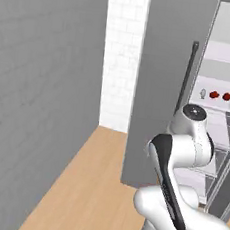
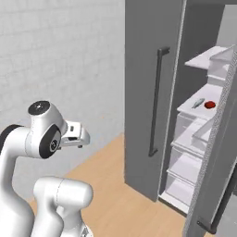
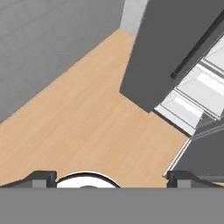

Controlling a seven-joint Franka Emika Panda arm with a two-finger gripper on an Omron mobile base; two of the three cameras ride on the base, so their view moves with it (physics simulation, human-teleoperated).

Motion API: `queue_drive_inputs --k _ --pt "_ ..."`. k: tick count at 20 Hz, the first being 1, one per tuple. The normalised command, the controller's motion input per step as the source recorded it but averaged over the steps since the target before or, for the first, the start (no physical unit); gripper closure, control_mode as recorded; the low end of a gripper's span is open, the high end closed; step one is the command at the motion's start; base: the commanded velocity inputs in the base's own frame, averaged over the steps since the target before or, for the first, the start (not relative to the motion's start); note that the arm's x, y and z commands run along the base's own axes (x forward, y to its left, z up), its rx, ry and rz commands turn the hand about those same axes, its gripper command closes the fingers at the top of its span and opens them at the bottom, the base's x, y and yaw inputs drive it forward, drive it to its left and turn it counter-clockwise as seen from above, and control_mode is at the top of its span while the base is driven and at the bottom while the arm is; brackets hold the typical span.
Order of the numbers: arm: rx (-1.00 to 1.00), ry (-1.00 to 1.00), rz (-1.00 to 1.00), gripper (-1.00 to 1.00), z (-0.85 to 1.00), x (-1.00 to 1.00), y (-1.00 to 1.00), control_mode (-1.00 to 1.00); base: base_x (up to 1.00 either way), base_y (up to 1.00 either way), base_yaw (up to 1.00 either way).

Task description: Place one bell pepper and one fish in each tupperware on the nearby counter, to pack two identical lunches.

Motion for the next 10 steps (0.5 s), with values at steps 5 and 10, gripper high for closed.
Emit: queue_drive_inputs --k 5,10 --pt "0.00 0.00 0.00 -1.00 0.00 0.00 0.00 1.00 0.26 0.15 -0.84" --pt "0.00 0.00 0.00 -1.00 0.00 0.00 0.00 1.00 0.11 0.00 -0.18"
